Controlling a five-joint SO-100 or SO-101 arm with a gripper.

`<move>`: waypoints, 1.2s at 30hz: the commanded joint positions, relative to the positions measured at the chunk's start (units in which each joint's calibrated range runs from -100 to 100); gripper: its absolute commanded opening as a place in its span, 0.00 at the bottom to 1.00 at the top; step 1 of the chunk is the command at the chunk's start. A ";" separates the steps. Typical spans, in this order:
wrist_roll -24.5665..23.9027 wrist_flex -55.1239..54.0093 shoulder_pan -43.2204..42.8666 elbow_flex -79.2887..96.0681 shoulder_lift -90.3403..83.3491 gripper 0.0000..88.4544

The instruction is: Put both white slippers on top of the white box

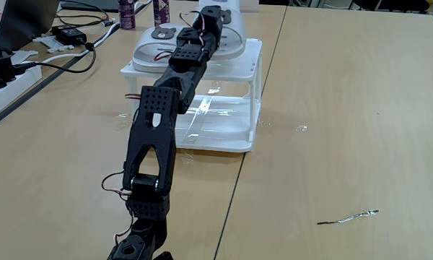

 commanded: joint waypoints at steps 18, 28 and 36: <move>0.42 -0.07 0.26 6.47 -7.16 0.22; 0.42 -0.07 0.26 23.79 -21.63 0.23; 0.42 -0.07 0.26 38.85 -33.66 0.32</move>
